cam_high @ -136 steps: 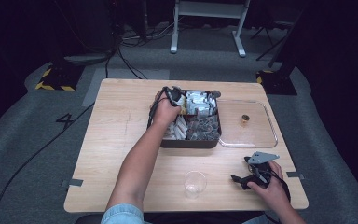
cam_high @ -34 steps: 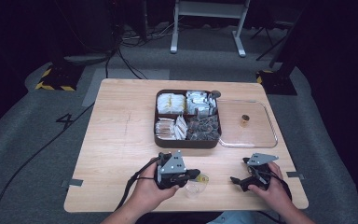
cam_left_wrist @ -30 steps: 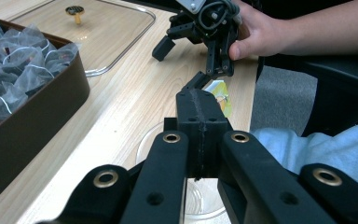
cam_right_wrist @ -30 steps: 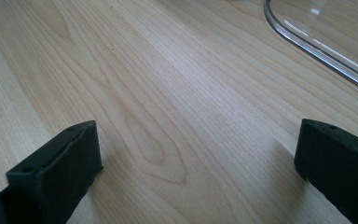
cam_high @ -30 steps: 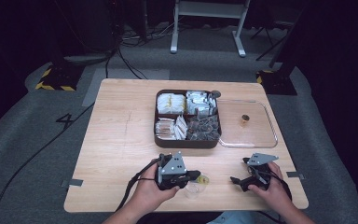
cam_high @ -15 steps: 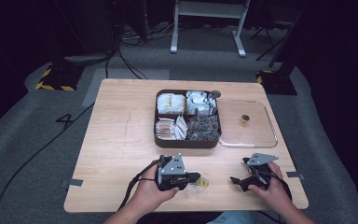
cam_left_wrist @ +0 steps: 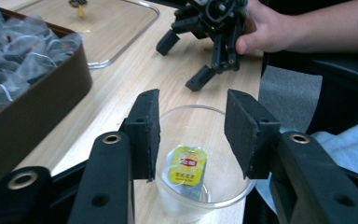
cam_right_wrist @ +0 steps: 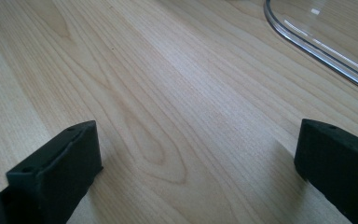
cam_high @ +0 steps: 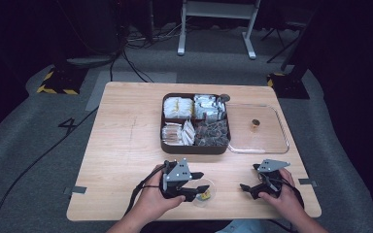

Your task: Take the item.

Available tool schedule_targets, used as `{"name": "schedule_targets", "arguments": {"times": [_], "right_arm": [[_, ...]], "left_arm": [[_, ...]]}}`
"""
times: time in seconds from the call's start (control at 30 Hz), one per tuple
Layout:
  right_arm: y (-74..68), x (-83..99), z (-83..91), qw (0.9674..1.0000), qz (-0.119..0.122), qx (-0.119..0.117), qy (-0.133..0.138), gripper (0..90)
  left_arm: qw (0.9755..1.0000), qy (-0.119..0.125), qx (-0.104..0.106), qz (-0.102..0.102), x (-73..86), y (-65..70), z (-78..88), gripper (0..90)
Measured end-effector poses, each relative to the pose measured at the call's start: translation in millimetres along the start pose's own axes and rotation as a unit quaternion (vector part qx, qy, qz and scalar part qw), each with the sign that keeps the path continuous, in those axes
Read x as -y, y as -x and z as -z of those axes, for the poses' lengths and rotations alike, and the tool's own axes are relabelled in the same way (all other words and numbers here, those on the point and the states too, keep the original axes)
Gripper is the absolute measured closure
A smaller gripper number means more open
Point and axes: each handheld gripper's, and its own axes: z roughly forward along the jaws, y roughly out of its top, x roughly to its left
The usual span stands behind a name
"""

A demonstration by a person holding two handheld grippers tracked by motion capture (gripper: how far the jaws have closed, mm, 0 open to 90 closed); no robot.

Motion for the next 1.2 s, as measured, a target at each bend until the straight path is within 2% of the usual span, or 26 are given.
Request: {"name": "schedule_targets", "arguments": {"times": [0.13,0.17,0.2,0.23,0.27,0.3,0.37,0.5,0.7,0.77,0.83,0.87,0.9,0.93,0.97,1.03,1.07,1.13,1.17,1.2], "right_arm": [[0.0,0.0,0.0,1.0000,0.000,0.000,0.000,0.5],[0.0,0.0,0.0,1.0000,0.000,0.000,0.000,0.5],[0.0,0.0,0.0,1.0000,0.000,0.000,0.000,0.5],[0.0,-0.1,0.0,1.0000,0.000,0.000,0.000,0.5],[0.0,-0.1,0.0,1.0000,0.000,0.000,0.000,0.5],[0.0,-0.1,0.0,1.0000,0.000,0.000,0.000,0.5],[0.0,-0.1,0.0,1.0000,0.000,-0.001,0.000,0.5],[0.0,-0.2,-0.2,1.0000,0.000,0.000,0.000,0.5],[-0.1,-0.6,-0.5,1.0000,0.000,0.000,0.000,0.5],[-0.1,-0.7,-0.5,1.0000,0.000,0.000,0.000,0.5],[-0.1,-0.7,-0.5,1.0000,0.000,0.000,0.000,0.5],[-0.1,-0.8,-0.6,1.0000,-0.001,0.000,0.000,0.5],[-0.1,-0.8,-0.6,1.0000,0.000,0.000,0.000,0.5],[-0.1,-0.9,-0.7,1.0000,0.000,0.000,-0.001,0.5],[-0.1,-0.9,-0.7,1.0000,0.000,0.000,-0.001,0.5],[0.0,-1.0,-0.8,1.0000,0.000,0.000,0.000,0.5],[0.0,-1.0,-0.8,1.0000,0.000,0.000,0.000,0.5],[0.0,-1.0,-0.8,1.0000,0.000,0.000,0.000,0.5],[0.0,-1.0,-0.8,1.0000,0.000,0.000,0.000,0.5],[0.1,-1.0,-0.8,1.0000,0.000,-0.001,0.000,0.5]], "left_arm": [[0.9998,0.005,-0.017,0.001,-2.0,-3.7,8.3,49.2],[0.9995,0.007,-0.029,0.002,-2.6,-6.0,14.3,47.8],[0.9995,0.007,-0.029,0.002,-2.6,-6.0,14.3,47.0],[0.9993,0.007,-0.036,0.003,-2.7,-7.2,17.7,47.0],[0.9985,0.001,-0.055,0.003,-2.6,-9.1,24.9,45.2],[0.9985,0.001,-0.055,0.003,-2.6,-9.1,24.9,44.8],[0.9971,-0.007,-0.075,0.007,-1.5,-11.1,31.9,43.8],[0.9925,-0.027,-0.118,0.013,6.7,-18.6,46.2,39.5],[0.9900,-0.043,-0.133,0.019,18.0,-24.8,57.3,34.6],[0.9883,-0.050,-0.142,0.022,23.5,-27.1,61.9,32.5],[0.9850,-0.055,-0.159,0.037,33.9,-31.9,70.1,31.2],[0.9850,-0.055,-0.159,0.037,33.9,-31.9,70.1,31.1],[0.9823,-0.057,-0.172,0.046,41.1,-36.0,75.7,30.7],[0.9810,-0.058,-0.178,0.051,44.8,-38.0,78.2,30.3],[0.9810,-0.058,-0.178,0.051,44.8,-38.0,78.2,30.1],[0.9777,-0.063,-0.189,0.066,56.5,-43.9,85.4,30.2],[0.9777,-0.063,-0.189,0.066,56.5,-43.9,85.4,30.3],[0.9753,-0.066,-0.197,0.075,64.6,-47.7,89.5,30.5],[0.9726,-0.070,-0.206,0.082,73.1,-50.9,92.7,30.5],[0.9726,-0.070,-0.206,0.082,73.1,-50.9,92.7,30.6]]}}
